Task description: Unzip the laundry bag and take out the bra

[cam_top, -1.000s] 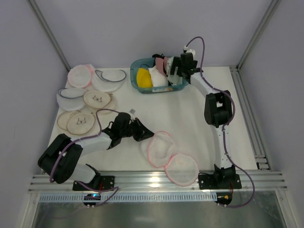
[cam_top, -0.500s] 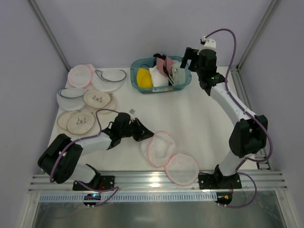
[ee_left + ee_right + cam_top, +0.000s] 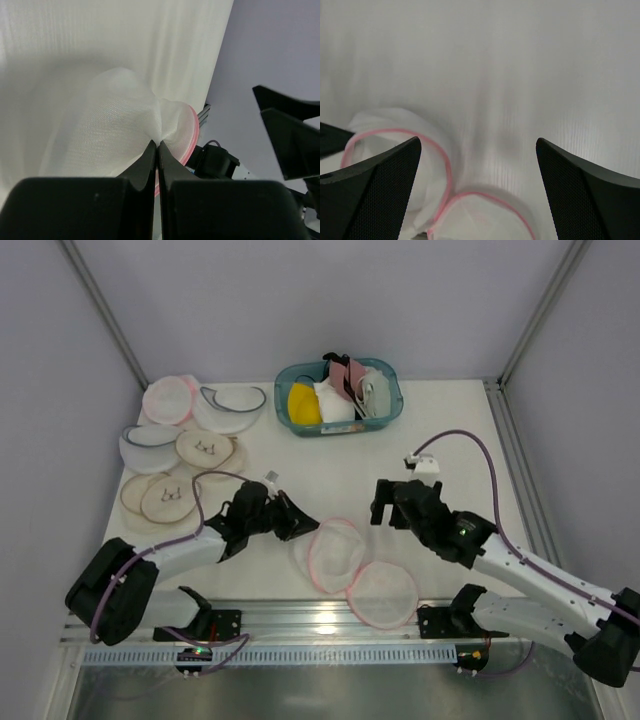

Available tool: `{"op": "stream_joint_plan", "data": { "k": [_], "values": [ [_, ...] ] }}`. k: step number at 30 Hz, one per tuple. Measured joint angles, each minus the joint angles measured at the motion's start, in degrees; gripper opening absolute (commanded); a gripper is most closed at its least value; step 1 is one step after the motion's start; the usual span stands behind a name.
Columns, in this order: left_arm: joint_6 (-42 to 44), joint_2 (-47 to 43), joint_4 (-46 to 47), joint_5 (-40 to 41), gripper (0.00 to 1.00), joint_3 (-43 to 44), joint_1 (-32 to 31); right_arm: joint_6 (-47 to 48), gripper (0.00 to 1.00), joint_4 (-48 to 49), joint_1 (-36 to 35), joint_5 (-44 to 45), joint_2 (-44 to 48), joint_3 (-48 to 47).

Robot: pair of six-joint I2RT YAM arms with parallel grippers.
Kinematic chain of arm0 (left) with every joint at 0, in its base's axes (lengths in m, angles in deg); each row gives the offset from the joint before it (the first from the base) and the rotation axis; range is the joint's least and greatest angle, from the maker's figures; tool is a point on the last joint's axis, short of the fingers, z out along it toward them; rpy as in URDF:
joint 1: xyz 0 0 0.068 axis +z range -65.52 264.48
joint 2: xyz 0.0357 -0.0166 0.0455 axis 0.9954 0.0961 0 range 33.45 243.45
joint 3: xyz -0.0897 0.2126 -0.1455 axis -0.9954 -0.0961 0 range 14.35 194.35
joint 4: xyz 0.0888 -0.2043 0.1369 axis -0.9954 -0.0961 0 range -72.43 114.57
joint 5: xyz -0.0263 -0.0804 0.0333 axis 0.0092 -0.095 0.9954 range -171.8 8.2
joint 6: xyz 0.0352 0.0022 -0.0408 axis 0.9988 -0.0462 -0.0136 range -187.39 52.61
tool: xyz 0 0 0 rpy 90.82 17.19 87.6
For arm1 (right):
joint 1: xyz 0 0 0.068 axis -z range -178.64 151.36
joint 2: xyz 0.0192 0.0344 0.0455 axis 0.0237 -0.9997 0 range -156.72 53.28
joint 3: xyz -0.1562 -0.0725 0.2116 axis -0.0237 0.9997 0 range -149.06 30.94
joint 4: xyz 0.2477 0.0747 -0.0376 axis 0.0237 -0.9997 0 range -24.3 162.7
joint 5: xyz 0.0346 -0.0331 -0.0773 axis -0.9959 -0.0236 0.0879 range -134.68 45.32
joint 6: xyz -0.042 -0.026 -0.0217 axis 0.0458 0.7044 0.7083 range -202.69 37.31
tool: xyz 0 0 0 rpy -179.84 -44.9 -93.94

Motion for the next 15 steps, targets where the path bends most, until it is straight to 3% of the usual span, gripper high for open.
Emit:
{"op": "stream_joint_plan", "data": {
  "k": [3,7,15],
  "values": [
    [0.2,-4.0,-1.9,1.8,0.0,-2.1,0.0,-7.5,1.0,-8.3,-6.2,2.3,6.7,3.5],
    [-0.2,-15.1,-6.8,7.1,0.0,-6.4,0.0,-15.3,1.0,-16.5,-13.0,3.6,8.4,4.4],
    [-4.5,-54.8,-31.1,22.9,0.0,-13.1,-0.7,-23.7,0.99,-20.1,-19.3,3.1,1.1,7.4]
  ]
}}
